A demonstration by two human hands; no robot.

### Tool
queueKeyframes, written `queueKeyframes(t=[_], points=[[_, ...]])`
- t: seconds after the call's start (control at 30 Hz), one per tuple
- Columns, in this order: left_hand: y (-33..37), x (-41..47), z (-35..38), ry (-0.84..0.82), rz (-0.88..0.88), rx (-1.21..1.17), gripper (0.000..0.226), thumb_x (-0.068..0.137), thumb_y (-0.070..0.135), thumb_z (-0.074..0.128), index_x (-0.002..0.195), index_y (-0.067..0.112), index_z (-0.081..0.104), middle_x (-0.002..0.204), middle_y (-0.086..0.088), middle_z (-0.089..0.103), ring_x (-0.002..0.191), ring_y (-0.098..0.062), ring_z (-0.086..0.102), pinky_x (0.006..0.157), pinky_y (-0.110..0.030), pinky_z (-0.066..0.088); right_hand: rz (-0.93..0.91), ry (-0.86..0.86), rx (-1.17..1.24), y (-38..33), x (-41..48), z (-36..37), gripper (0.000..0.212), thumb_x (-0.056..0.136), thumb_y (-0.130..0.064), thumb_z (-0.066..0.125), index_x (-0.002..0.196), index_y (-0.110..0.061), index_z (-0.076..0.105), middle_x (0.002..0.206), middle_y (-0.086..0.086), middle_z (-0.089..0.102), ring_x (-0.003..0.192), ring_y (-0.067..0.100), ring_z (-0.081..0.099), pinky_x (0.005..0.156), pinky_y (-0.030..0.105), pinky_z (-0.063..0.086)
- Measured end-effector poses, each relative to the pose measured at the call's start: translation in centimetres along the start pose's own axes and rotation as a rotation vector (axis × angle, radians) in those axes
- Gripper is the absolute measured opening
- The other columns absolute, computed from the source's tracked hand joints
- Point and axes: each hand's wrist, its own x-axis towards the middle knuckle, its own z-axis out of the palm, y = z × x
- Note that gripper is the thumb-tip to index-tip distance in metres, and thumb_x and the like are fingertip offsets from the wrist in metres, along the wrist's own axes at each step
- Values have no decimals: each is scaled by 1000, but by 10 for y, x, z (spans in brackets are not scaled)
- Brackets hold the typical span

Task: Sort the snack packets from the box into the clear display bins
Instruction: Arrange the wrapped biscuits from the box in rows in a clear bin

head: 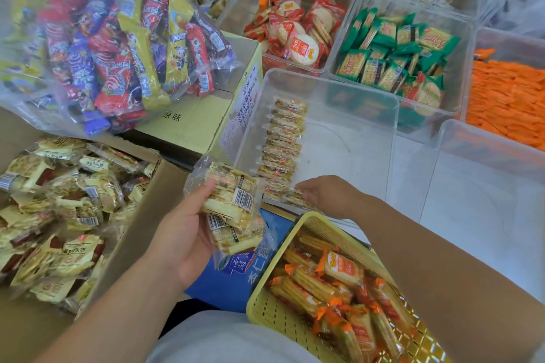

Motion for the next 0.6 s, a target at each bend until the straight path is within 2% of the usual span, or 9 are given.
queueKeyframes(t=[0.1, 0.17, 0.2, 0.27, 0.33, 0.4, 0.43, 0.5, 0.6], points=[[3, -2, 3, -41, 25, -15, 36, 89, 43, 62, 110, 20, 81, 122, -17, 74, 109, -35, 73, 88, -59, 59, 8, -45, -6, -2, -5, -7, 45, 107, -37, 44, 150, -24, 47, 153, 4, 49, 138, 23, 45, 111, 31, 33], [6, -4, 5, -60, 32, -43, 38, 89, 41, 58, 108, 18, 81, 120, -18, 74, 105, -35, 74, 83, -58, 60, 35, -14, 22, -6, -11, -12, 49, 106, -44, 45, 151, -24, 46, 154, 4, 47, 139, 23, 45, 111, 32, 33], [8, -5, 6, -69, 32, -58, 38, 89, 40, 56, 106, 18, 82, 119, -18, 74, 103, -34, 75, 81, -57, 61, 41, 63, 18, -9, -15, -14, 49, 105, -45, 46, 150, -25, 47, 153, 3, 48, 138, 23, 46, 110, 34, 35], [13, -8, 8, -77, 36, -63, 36, 86, 38, 58, 101, 19, 83, 115, -16, 76, 100, -32, 75, 81, -57, 61, 1, 334, -2, -21, -28, -16, 47, 102, -44, 52, 146, -29, 50, 146, 0, 55, 129, 21, 53, 103, 32, 42], [18, -10, 10, -81, 35, -62, 36, 81, 38, 62, 102, 18, 83, 116, -16, 75, 104, -33, 74, 90, -62, 58, -189, 536, 105, -40, -48, -16, 51, 97, -38, 61, 146, -35, 48, 146, -7, 53, 129, 13, 52, 102, 23, 40], [23, -14, 12, -97, 24, -55, 38, 81, 37, 63, 105, 16, 82, 122, -18, 73, 110, -35, 72, 97, -63, 54, -447, 520, 224, -60, -69, -18, 66, 91, -27, 68, 150, -40, 42, 156, -14, 41, 141, 7, 39, 112, 16, 29], [25, -15, 13, -110, 22, -36, 38, 82, 37, 63, 108, 16, 81, 124, -18, 72, 108, -34, 72, 96, -61, 55, -550, 494, 236, -69, -78, -18, 73, 87, -20, 69, 151, -41, 40, 159, -15, 35, 145, 7, 33, 116, 18, 27], [25, -18, 15, -149, 18, 23, 39, 87, 36, 60, 115, 16, 78, 128, -19, 71, 107, -33, 72, 93, -58, 58, -675, 496, 190, -82, -89, -16, 75, 84, -12, 74, 150, -36, 45, 161, -11, 34, 146, 14, 34, 117, 32, 34], [21, -22, 19, -233, -15, 99, 41, 99, 43, 52, 126, 22, 73, 131, -16, 70, 114, -33, 71, 86, -57, 59, -710, 511, 93, -93, -97, -11, 69, 83, -20, 82, 146, -26, 53, 159, -4, 40, 141, 21, 43, 112, 43, 41]])
